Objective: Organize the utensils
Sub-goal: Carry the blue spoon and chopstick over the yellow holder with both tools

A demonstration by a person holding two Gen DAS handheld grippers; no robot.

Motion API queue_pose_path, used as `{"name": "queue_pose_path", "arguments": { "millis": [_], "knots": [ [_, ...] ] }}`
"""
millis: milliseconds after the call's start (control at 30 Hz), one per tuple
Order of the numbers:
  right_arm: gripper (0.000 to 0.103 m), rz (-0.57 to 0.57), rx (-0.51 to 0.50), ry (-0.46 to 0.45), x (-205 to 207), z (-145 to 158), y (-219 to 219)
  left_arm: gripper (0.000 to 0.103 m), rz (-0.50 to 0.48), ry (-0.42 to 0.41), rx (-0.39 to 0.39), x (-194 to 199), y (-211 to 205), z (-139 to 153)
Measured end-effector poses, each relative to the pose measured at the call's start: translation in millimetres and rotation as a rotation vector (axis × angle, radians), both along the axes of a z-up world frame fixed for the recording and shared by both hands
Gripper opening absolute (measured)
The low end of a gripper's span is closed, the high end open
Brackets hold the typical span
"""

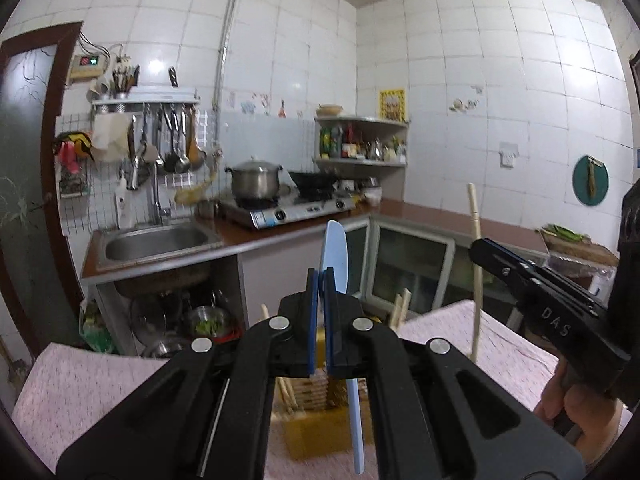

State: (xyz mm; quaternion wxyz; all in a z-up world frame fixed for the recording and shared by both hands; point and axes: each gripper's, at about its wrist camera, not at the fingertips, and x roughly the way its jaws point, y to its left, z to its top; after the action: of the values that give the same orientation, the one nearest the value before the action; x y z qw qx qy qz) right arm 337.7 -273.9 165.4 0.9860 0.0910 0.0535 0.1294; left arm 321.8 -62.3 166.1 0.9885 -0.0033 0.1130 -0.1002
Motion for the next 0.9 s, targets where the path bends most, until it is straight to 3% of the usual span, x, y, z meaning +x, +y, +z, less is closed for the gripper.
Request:
{"name": "queue_pose_path", "arguments": {
  "millis": [233,367,467,667,900],
  "knots": [
    [0.006,-0.003,0.05,-0.085,19.8,6.2,3.4,0.001,0.033,-0.068,-0.034,27.8,11.9,-2.3],
    [0.006,-0.01,0.053,-0.131,21.8,-4.9,10.0,0.001,0.056,-0.092,-0.017,38.5,13.8,-15.1],
    [0.006,-0.005,0.051,-0.137,23.6,-12.7,14.1,0.001,0.065,-0.09,-0.048,44.6,20.6,-21.6],
    [0.006,-0.028,0.058,-0.219,17.7,-22.5,17.3,0.001,0.094,-0.154,-0.049,43.6,23.9,-32.2],
    [0.006,-0.036,0.123,-0.266,14.8,-26.1,6.9,0.001,0.066,-0.164,-0.056,44.6,18.4,-39.9]
  ]
}}
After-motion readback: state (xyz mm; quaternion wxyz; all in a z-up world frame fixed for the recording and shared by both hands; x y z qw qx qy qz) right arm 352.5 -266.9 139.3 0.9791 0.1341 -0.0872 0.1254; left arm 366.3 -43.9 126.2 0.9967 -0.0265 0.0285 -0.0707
